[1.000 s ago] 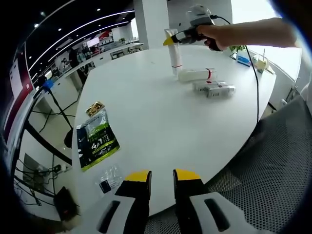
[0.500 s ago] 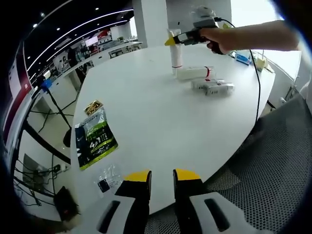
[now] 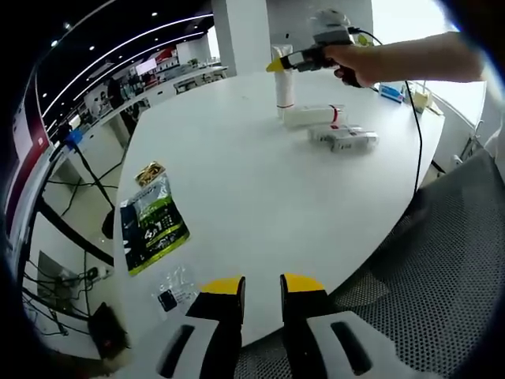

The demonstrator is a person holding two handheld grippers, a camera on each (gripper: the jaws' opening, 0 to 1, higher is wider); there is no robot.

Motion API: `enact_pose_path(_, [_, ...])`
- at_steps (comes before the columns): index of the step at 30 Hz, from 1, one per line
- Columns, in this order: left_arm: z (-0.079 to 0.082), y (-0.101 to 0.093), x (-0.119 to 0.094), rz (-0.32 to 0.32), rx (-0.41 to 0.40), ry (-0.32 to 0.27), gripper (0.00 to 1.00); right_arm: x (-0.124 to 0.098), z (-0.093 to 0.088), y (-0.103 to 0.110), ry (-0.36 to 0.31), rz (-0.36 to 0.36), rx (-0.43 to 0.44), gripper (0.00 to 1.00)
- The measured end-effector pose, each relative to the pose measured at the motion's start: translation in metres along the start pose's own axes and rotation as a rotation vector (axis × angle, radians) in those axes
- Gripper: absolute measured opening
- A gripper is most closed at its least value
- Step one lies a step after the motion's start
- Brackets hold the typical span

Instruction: Arrange the skincare products in the storage area until every visible bottle or jar stands upright without overlapping.

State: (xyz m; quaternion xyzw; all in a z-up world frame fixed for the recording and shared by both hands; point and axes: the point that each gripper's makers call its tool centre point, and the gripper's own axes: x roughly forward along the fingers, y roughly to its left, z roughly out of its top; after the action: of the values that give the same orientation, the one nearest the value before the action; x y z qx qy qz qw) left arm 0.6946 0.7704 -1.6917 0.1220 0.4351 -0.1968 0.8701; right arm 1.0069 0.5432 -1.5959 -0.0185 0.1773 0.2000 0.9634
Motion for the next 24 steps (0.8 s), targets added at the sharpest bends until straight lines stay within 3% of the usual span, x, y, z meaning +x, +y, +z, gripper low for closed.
enact_pose_path(11, [0.000,0.000,0.000,0.000,0.003,0.000,0.18,0.000,-0.003,-0.004,0.021,-0.006,0.029,0.41])
enact_pose_path(15, [-0.001,0.000,0.001,0.000,0.007,0.004,0.18,0.001,-0.006,-0.002,0.043,0.003,0.020,0.34])
enact_pose_path(24, [-0.001,0.001,0.000,0.004,0.012,0.005,0.18,0.004,-0.009,-0.010,0.062,-0.090,0.059,0.34])
